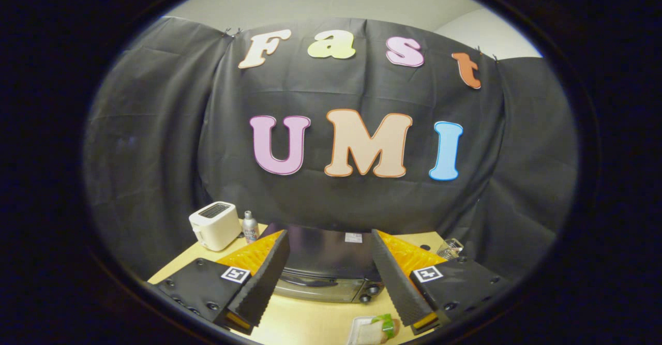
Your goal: Open the toaster oven, put the food inside, and close the toaster oven door.
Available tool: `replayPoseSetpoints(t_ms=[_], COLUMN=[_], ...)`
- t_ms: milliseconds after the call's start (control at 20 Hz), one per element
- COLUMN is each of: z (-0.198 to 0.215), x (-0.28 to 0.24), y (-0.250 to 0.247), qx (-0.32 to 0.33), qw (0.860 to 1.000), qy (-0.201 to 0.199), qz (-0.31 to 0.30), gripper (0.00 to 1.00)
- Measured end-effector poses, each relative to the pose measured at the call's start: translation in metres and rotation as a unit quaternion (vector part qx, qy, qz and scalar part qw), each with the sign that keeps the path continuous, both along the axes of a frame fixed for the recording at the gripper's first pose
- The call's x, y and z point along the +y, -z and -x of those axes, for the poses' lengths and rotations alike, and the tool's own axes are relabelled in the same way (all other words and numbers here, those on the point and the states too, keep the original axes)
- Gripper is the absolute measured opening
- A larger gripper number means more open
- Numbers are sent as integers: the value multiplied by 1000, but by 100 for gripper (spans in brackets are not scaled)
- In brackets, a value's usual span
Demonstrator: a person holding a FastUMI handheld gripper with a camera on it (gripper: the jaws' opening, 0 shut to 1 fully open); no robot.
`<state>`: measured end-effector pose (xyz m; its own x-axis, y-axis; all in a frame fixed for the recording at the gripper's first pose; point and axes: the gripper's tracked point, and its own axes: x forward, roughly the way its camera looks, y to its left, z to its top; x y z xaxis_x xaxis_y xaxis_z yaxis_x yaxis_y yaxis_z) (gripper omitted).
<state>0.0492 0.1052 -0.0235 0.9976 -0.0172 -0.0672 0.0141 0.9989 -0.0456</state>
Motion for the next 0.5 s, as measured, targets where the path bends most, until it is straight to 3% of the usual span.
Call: replayPoseSetpoints(t_ms=[200,500], z=[-9,-22], x=[15,29], y=[21,92], qx=[2,24], qw=[1000,998], qy=[17,38], qz=[-10,-46], gripper=[98,98])
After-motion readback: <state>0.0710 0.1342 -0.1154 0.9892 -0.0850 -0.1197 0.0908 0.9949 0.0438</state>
